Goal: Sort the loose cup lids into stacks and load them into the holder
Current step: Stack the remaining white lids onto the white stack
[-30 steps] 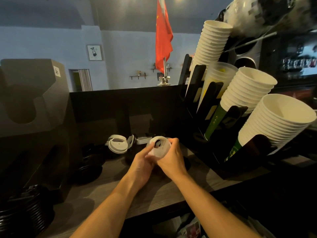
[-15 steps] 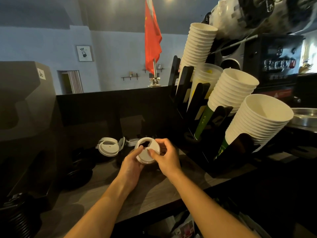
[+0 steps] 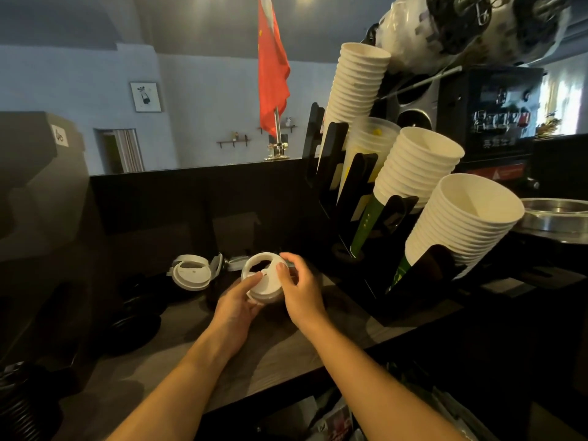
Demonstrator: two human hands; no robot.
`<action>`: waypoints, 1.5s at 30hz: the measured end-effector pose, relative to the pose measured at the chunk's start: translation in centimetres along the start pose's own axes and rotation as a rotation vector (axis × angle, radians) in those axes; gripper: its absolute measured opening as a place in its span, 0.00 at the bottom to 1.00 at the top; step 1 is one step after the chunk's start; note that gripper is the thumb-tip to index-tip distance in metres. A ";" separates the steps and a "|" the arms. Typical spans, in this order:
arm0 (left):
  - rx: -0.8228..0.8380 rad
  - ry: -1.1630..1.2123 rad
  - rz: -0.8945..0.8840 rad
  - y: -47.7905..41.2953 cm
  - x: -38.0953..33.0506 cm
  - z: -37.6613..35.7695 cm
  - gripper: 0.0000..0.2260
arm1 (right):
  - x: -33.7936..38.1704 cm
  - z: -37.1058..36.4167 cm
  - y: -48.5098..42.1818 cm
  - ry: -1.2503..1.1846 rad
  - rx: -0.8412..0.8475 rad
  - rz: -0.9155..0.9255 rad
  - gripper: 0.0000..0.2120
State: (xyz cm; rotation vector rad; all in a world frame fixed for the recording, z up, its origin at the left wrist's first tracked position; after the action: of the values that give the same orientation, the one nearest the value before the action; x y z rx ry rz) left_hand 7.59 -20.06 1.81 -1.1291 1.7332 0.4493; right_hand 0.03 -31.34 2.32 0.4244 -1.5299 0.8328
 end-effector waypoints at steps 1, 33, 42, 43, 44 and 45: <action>0.001 0.001 -0.006 0.0 0.0 0.0 0.20 | 0.1 -0.1 0.0 -0.015 0.020 -0.012 0.15; -0.394 -0.243 -0.201 -2.1 1.4 1.7 0.18 | -1.3 -2.1 -3.9 1.321 0.034 0.041 0.22; -0.358 -0.273 -0.199 -1.6 1.2 1.3 0.18 | -1.5 -2.5 -3.6 1.420 -0.023 0.122 0.26; -0.353 -0.286 -0.200 -1.6 1.2 1.3 0.18 | -1.4 -2.5 -3.5 1.411 -0.051 0.143 0.25; -0.351 -0.303 -0.208 -1.6 1.2 1.4 0.18 | -1.3 -2.5 -3.4 1.386 -0.070 0.158 0.25; -0.350 -0.322 -0.216 -1.4 1.1 1.4 0.18 | -1.3 -2.4 -3.3 1.342 -0.085 0.169 0.24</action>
State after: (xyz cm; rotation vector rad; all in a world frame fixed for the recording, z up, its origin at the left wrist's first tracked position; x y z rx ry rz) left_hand 9.47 -20.28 0.49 -1.3886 1.2668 0.7747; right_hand 4.23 -32.08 1.84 -0.3288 -0.3343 0.8759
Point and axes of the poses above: each hand's wrist, its own y-axis away from the middle knuckle, its own z-axis out of the back of the hand, x = y × z, the point moved 3 cm from there along -y, towards the middle knuckle, and after that the axes turned 13 degrees about -z, right-handed, at the moved point
